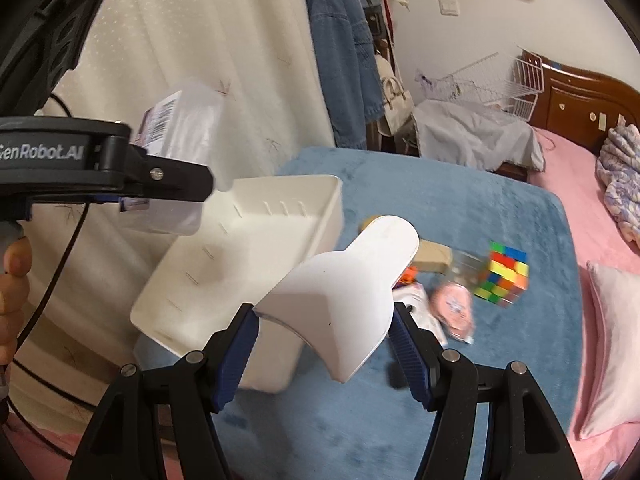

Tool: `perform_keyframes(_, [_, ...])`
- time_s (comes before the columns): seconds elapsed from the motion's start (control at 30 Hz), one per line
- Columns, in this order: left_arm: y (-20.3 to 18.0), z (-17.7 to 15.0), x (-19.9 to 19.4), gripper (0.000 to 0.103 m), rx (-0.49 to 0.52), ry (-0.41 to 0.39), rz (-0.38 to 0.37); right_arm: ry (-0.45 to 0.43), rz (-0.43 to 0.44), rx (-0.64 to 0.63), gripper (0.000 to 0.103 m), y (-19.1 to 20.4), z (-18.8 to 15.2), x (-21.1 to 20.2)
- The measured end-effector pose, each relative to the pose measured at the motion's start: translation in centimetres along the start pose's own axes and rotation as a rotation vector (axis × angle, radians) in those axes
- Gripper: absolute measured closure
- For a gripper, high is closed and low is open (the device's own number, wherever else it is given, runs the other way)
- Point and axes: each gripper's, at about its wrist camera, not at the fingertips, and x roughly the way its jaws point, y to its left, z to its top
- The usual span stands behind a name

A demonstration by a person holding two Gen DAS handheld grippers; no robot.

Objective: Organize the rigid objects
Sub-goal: 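Carry the box and hook into the white tray and open both tools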

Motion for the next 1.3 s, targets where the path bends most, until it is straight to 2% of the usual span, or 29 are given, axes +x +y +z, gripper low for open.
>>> perform_keyframes(0.1, [1.7, 0.1, 0.1, 0.036, 0.035, -0.014, 0.02, -0.014, -0.004, -0.012, 0.036, 2.4, 0.2, 0.8])
perform_keyframes(0.2, [3.3, -0.1, 0.4, 0.036, 0.106, -0.032, 0.08, -0.018, 0.0, -0.02, 0.036, 4.5, 0.6, 1.7])
perform_keyframes(0.3, [5.1, -0.3, 1.0, 0.036, 0.136, -0.027, 0.096, -0.021, 0.012, -0.035, 0.036, 6.4, 0.9, 2.8])
perform_keyframes(0.47, [7.9, -0.6, 2.1, 0.036, 0.167, -0.018, 0.128, -0.018, 0.027, -0.052, 0.036, 8.7, 1.3, 4.8])
perform_keyframes(0.63, [9.0, -1.0, 3.3, 0.036, 0.234, -0.031, 0.163, 0.008, 0.022, -0.06, 0.036, 10.1, 1.3, 7.1])
perform_keyframes(0.77, [9.3, -1.0, 3.6, 0.037, 0.256, -0.023, 0.146, 0.014, 0.016, -0.06, 0.036, 10.9, 1.2, 7.8])
perform_keyframes(0.9, [9.0, -0.9, 3.4, 0.037, 0.304, -0.057, 0.161, 0.021, 0.015, -0.056, 0.036, 11.4, 1.0, 8.5])
perform_keyframes(1.0, [9.1, -0.7, 3.0, 0.037, 0.3, -0.088, 0.155, 0.041, 0.012, -0.043, 0.035, 11.2, 0.9, 9.0])
perform_keyframes(1.07, [9.1, -0.4, 2.7, 0.034, 0.293, -0.115, 0.144, 0.037, 0.013, -0.026, 0.034, 10.9, 0.9, 8.9])
perform_keyframes(1.13, [9.1, -0.3, 2.5, 0.028, 0.29, -0.127, 0.136, 0.026, 0.007, -0.016, 0.029, 10.7, 0.9, 8.7])
perform_keyframes(1.3, [8.4, 0.1, 2.2, 0.023, 0.306, -0.147, 0.11, -0.005, -0.032, 0.012, 0.029, 9.9, 0.8, 7.6])
